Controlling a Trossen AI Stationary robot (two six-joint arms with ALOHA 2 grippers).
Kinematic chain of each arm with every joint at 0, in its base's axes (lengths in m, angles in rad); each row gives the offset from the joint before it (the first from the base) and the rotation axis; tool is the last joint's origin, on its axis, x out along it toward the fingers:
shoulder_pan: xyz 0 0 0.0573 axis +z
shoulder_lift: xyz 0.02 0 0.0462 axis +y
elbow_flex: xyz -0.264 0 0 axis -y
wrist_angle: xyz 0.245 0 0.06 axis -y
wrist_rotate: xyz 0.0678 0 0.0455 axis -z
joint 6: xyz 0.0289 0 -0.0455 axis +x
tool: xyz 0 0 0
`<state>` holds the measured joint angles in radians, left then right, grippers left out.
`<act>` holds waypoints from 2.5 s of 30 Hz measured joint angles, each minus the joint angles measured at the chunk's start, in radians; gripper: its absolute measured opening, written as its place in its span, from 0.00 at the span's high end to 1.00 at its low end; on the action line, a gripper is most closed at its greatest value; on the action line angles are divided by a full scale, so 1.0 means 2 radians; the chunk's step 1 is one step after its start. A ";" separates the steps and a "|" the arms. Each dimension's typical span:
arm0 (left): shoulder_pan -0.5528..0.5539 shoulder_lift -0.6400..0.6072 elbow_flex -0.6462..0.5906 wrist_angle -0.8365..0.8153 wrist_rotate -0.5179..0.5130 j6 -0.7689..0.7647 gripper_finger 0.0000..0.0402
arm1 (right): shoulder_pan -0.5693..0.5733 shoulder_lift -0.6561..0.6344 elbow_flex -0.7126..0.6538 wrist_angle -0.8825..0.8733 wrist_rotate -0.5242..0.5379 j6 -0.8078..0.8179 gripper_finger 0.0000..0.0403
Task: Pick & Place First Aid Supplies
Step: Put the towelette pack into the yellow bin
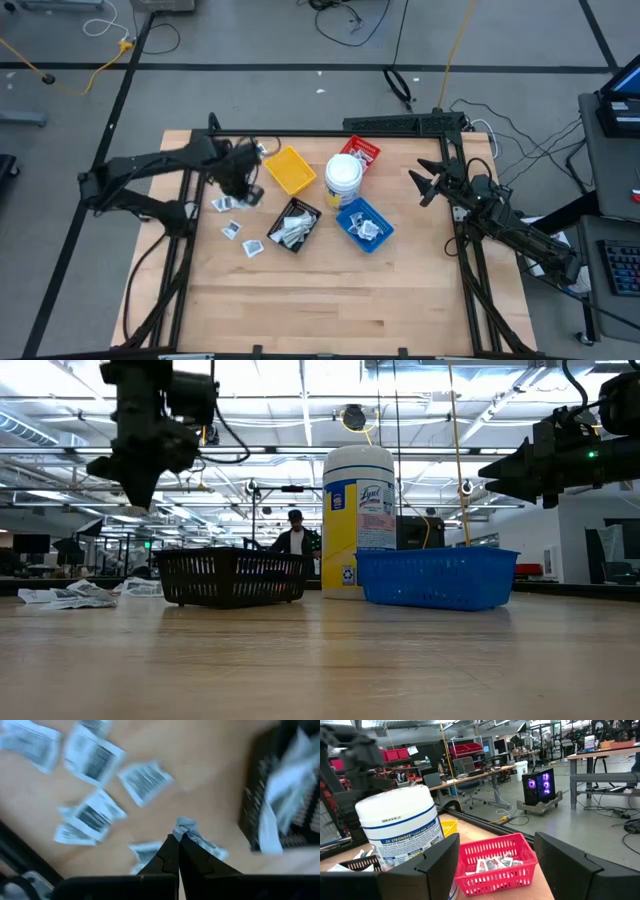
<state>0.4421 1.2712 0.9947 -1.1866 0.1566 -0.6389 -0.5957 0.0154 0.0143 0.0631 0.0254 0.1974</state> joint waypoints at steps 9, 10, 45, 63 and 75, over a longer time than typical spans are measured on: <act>0.112 0.078 0.033 -0.001 0.002 0.057 1.00 | 0.000 0.000 0.000 0.000 0.000 0.000 0.37; 0.115 0.096 0.046 -0.001 0.003 0.063 1.00 | 0.000 0.000 0.000 0.000 0.000 0.000 0.37; 0.102 0.400 0.328 0.008 -0.027 0.169 0.85 | 0.000 0.000 0.000 0.000 0.000 0.000 0.37; 0.107 0.377 0.328 0.009 0.000 0.171 0.33 | 0.000 0.000 0.000 0.000 0.000 0.000 0.37; 0.086 0.328 0.321 -0.008 -0.014 0.171 0.32 | 0.000 0.000 0.000 0.000 0.000 0.000 0.37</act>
<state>0.6142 1.9280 1.6375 -1.2031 0.1296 -0.2973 -0.5957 0.0153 0.0140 0.0631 0.0254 0.1974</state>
